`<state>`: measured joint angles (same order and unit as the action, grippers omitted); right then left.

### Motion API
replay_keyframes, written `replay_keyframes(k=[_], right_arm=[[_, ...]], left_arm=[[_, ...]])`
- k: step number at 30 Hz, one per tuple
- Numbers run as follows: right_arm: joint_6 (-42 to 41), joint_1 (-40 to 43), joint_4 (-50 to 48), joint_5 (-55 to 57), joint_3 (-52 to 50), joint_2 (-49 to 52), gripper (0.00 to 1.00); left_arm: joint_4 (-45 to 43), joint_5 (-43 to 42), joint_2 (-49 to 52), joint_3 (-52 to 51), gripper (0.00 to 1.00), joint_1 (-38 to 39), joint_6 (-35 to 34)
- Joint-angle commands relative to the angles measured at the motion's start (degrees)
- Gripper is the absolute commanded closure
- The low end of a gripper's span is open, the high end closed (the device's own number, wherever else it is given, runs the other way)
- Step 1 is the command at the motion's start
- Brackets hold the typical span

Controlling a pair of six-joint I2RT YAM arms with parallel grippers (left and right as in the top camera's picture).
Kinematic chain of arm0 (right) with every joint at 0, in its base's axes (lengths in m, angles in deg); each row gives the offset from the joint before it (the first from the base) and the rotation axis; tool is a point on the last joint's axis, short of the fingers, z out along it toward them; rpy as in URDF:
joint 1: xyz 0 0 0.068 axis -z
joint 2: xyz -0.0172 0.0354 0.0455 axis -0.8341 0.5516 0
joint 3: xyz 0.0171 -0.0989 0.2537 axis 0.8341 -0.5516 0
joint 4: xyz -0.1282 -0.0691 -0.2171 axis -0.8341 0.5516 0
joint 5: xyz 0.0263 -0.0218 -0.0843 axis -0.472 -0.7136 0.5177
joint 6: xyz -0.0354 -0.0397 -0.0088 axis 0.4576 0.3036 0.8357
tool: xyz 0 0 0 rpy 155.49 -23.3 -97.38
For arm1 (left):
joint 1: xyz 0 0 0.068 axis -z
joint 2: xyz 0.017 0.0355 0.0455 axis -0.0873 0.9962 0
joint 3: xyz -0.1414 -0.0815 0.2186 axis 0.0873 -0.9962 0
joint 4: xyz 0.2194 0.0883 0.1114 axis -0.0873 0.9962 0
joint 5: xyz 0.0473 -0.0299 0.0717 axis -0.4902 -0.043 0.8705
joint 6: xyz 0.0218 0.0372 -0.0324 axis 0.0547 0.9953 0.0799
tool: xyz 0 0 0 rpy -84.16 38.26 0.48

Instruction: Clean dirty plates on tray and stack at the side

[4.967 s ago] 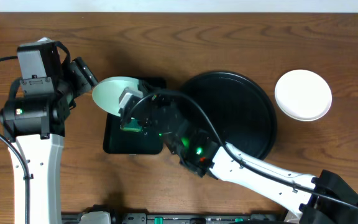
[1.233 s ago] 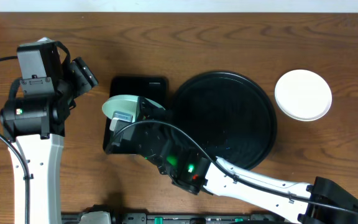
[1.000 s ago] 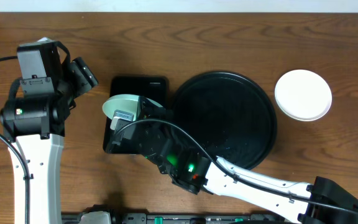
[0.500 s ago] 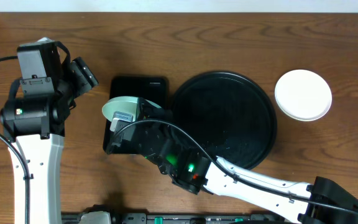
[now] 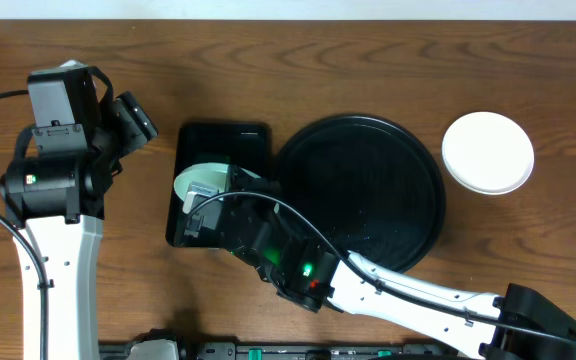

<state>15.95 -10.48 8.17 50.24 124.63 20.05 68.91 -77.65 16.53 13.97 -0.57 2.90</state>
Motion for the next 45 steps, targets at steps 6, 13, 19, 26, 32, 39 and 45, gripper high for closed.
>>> replay_keyframes(k=[6,13,19,26,32,39,45], right_arm=[[-2.2,0.4,0.6,0.0,0.2,-1.1,0.99],[-2.2,0.4,2.6,0.0,0.2,-1.1,0.99],[-2.5,0.4,4.6,-0.9,0.2,-1.1,0.99],[-3.6,0.4,5.9,-0.9,0.2,-1.1,0.99],[-3.6,0.4,6.1,-0.9,0.2,-1.1,0.99],[-3.5,0.4,6.1,-0.8,0.2,-1.1,0.98],[-0.8,0.4,6.1,-0.8,0.2,-1.1,0.98]], left_arm=[[0.0,0.7,0.3,1.0,0.19,-0.2,-0.5],[0.0,0.7,0.3,1.0,0.19,-0.2,-0.5],[0.0,0.7,0.3,1.0,0.19,-0.2,-0.5],[0.0,0.7,0.3,1.0,0.19,-0.2,-0.5],[0.0,0.7,0.3,1.0,0.19,-0.2,-0.5],[0.0,0.7,0.3,1.0,0.19,-0.2,-0.5],[0.0,0.7,0.3,1.0,0.19,-0.2,-0.5]])
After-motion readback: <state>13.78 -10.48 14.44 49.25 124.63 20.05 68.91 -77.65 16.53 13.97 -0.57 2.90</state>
